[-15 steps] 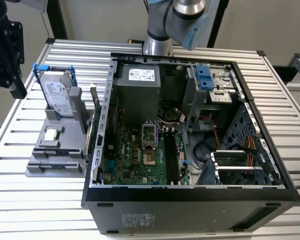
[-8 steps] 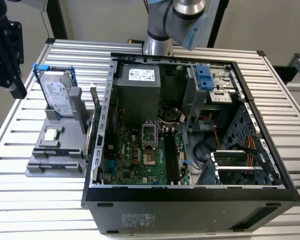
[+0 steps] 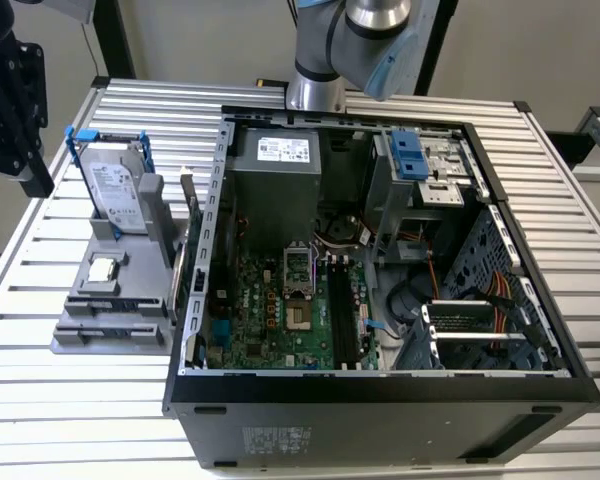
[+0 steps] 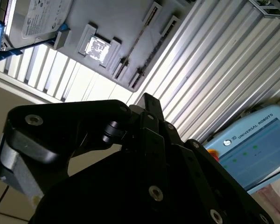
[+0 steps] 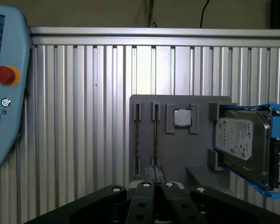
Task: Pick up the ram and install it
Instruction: 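Pick up the ram and move it above insertion slot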
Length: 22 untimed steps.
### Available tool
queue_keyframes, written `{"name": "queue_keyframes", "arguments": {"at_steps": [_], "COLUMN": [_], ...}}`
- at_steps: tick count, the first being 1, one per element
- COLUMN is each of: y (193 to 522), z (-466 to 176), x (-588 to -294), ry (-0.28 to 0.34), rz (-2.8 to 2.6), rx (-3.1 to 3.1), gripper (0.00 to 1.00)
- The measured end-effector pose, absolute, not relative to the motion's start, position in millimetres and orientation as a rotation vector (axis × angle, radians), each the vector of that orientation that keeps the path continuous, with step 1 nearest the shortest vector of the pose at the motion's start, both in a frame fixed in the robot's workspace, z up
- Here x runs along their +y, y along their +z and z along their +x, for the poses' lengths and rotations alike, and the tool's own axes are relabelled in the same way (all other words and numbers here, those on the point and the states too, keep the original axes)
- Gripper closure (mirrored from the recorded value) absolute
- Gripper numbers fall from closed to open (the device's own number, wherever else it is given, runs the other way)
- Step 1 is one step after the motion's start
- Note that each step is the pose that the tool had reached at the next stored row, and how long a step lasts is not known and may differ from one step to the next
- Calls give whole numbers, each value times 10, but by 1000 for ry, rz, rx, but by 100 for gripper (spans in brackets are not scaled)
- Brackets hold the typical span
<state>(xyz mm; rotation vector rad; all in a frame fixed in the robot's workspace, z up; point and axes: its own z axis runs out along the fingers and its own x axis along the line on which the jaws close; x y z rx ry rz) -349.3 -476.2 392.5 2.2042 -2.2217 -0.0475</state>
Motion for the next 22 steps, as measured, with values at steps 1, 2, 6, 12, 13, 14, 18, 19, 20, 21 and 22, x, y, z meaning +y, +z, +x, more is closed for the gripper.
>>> {"name": "queue_keyframes", "arguments": {"at_steps": [1,2,6,12,13,14,18,19,20,21,22], "y": [3925,3925,3925,3924,3924,3925,3920,3916,3912,3907,3903], "z": [-3493,-3493,-3493,-3493,-3493,-3493,-3492,-3492,-3493,-3493,-3493], "x": [-4762,-4763,-4762,-4762,-4762,-4762,-4763,-4763,-4762,-4761,-4761], "ry": [-48,-48,-48,-48,-48,-48,-45,-42,-38,-33,-28], "rz": [2204,2204,2205,2205,2205,2205,2207,2208,2209,2211,2213], "rx": [-2222,-2222,-2221,-2221,-2221,-2221,-2222,-2223,-2225,-2227,-2229], "gripper": [0,0,0,0,0,0,0,0,0,0,0]}}
